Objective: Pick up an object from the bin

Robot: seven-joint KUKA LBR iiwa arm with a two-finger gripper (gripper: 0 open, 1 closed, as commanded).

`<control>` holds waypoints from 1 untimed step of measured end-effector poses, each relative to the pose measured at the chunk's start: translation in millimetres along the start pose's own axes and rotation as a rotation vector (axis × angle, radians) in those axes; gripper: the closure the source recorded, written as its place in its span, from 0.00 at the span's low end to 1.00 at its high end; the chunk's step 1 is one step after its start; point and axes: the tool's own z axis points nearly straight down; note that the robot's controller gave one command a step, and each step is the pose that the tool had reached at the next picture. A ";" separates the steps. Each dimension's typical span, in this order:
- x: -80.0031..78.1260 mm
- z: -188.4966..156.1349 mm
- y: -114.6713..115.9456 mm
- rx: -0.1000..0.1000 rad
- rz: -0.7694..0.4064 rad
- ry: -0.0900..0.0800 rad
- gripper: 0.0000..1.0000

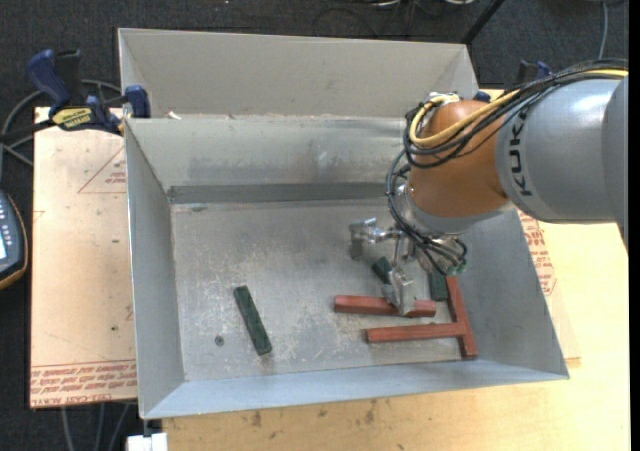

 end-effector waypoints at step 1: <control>43.0 -29.0 22.6 0.000 0.143 0.001 0.00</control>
Offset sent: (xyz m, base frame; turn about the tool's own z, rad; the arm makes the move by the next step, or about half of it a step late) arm -0.0476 0.0068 0.0286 0.1428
